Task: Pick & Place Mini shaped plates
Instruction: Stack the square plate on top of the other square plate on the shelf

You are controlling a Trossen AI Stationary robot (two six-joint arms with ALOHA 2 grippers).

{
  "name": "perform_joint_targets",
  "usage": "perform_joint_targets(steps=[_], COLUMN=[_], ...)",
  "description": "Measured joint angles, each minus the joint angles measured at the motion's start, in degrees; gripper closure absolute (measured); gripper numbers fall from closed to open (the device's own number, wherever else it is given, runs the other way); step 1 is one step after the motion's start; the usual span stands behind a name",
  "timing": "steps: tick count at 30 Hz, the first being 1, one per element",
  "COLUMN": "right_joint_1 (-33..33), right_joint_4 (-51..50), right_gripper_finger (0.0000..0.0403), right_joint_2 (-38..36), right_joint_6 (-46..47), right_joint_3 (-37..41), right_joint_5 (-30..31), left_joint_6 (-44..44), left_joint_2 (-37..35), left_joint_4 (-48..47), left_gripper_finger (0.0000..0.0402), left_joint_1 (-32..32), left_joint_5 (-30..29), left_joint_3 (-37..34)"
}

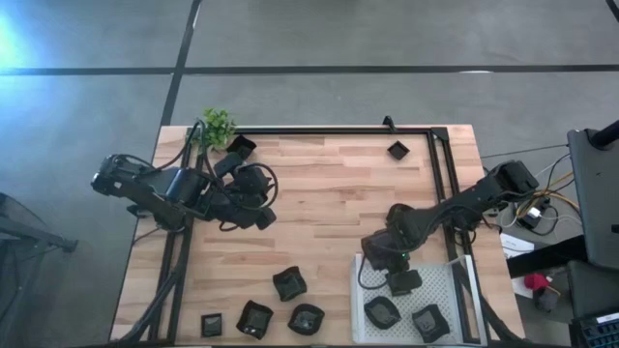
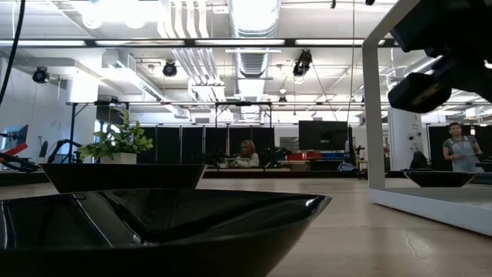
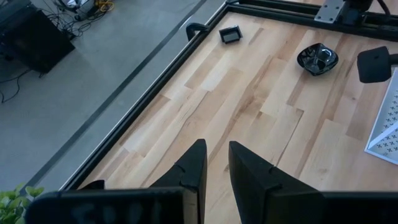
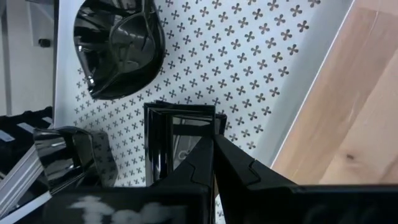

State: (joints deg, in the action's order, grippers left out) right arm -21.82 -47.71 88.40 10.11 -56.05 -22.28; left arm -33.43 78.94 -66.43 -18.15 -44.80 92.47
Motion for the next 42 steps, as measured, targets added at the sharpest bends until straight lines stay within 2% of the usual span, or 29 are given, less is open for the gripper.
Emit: perform_joint_targets(steps=[7, 25, 35, 42], right_joint_1=[-1.2, -1.6, -1.6, -1.6], right_joint_4=[4.2, 5.1, 5.1, 5.2], right_gripper_finger=[0.0395, 0.0394, 0.0394, 0.0394], right_joint_2=[1.3, 1.2, 1.2, 1.2], right_joint_6=[1.9, 5.2, 5.5, 5.8], right_joint_3=[2.6, 2.9, 2.9, 2.9], right_joint_5=[0.0, -0.2, 1.3, 1.5], left_joint_6=[-0.1, 0.0, 3.7, 3.7], left_joint_2=[0.0, 0.0, 0.0, 0.0], left_joint_4=[0.0, 0.5, 1.9, 1.9], left_gripper_finger=[0.0340, 0.0340, 0.0340, 0.0340], left_joint_1=[0.0, 0.0, 0.0, 0.0], left_joint_5=[0.1, 0.1, 8.3, 9.1], left_joint_3=[0.0, 0.0, 0.0, 0.0])
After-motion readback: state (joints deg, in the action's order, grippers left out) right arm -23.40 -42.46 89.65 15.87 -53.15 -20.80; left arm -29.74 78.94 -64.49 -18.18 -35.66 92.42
